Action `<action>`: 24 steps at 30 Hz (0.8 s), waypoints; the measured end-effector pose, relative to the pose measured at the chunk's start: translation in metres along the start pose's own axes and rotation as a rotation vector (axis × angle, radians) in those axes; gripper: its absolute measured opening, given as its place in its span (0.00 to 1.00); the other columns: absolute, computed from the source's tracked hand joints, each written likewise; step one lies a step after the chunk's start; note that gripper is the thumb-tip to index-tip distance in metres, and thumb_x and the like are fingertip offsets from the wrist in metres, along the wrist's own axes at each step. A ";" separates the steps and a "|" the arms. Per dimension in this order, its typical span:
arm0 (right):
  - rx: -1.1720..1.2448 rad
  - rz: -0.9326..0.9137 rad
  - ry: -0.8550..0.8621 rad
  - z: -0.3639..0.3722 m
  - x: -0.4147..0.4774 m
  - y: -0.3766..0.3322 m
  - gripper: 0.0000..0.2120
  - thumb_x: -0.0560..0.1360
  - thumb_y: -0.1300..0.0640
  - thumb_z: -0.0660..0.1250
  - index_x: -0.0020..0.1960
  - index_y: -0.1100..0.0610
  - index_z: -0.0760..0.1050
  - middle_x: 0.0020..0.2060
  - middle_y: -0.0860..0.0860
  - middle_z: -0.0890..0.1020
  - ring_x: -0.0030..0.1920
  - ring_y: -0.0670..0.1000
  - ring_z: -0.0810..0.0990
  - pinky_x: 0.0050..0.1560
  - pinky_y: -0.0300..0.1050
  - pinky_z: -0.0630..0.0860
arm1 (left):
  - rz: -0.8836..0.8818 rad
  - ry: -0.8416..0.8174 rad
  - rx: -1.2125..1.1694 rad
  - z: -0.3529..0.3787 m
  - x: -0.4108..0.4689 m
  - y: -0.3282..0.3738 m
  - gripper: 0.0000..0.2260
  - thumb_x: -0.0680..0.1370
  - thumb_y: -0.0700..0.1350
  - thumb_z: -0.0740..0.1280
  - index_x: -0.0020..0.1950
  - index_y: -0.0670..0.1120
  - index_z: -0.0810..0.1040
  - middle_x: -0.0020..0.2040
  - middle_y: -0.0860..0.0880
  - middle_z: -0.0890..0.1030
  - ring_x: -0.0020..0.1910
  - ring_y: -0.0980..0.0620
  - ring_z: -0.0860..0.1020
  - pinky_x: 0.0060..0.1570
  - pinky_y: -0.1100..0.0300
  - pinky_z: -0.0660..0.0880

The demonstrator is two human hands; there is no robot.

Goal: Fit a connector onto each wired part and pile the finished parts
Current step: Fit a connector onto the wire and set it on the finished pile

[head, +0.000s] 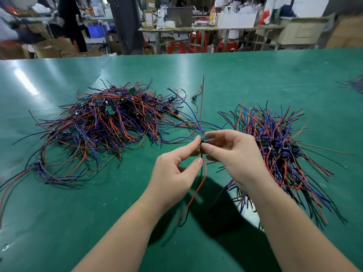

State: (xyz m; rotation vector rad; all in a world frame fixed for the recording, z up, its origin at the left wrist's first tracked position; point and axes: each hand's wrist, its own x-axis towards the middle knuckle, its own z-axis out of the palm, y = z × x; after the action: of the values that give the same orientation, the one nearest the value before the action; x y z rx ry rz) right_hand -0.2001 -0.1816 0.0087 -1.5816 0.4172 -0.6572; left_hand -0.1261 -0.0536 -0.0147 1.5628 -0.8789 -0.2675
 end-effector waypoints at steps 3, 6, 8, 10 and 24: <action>0.104 0.011 0.043 -0.002 0.002 -0.002 0.11 0.67 0.70 0.74 0.42 0.55 0.81 0.32 0.50 0.84 0.36 0.48 0.82 0.35 0.36 0.77 | 0.058 -0.039 -0.011 -0.001 -0.002 -0.001 0.26 0.72 0.42 0.66 0.66 0.61 0.68 0.56 0.65 0.80 0.55 0.62 0.78 0.45 0.66 0.75; 0.000 -0.048 0.177 -0.010 0.004 -0.007 0.08 0.67 0.67 0.75 0.40 0.54 0.82 0.32 0.48 0.85 0.35 0.45 0.82 0.36 0.35 0.77 | 0.036 0.038 0.048 -0.006 0.002 -0.002 0.26 0.73 0.42 0.66 0.65 0.65 0.68 0.57 0.64 0.80 0.40 0.52 0.72 0.40 0.61 0.72; -0.239 -0.136 0.368 -0.027 0.007 -0.012 0.05 0.68 0.63 0.74 0.40 0.53 0.83 0.33 0.47 0.84 0.35 0.44 0.82 0.41 0.37 0.78 | 0.010 0.199 0.212 -0.018 0.010 -0.006 0.22 0.74 0.40 0.66 0.65 0.59 0.73 0.58 0.58 0.81 0.39 0.50 0.75 0.41 0.64 0.74; -0.563 -0.188 0.539 -0.050 0.009 -0.018 0.03 0.70 0.59 0.72 0.43 0.53 0.83 0.36 0.49 0.84 0.39 0.49 0.83 0.48 0.45 0.79 | -0.085 0.340 0.539 -0.038 0.019 -0.015 0.20 0.75 0.41 0.66 0.66 0.52 0.74 0.64 0.52 0.77 0.57 0.49 0.75 0.59 0.59 0.70; -0.902 -0.124 0.328 -0.040 0.008 -0.013 0.07 0.73 0.57 0.68 0.50 0.52 0.82 0.45 0.52 0.79 0.46 0.54 0.77 0.56 0.55 0.73 | -0.271 0.530 0.809 -0.090 0.026 -0.037 0.18 0.73 0.30 0.61 0.60 0.44 0.79 0.59 0.42 0.72 0.44 0.49 0.72 0.46 0.64 0.64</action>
State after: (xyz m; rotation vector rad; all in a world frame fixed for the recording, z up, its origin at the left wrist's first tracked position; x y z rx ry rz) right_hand -0.2206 -0.2154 0.0233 -2.3666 0.9574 -0.8934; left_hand -0.0379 -0.0059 -0.0217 2.3546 -0.3480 0.3573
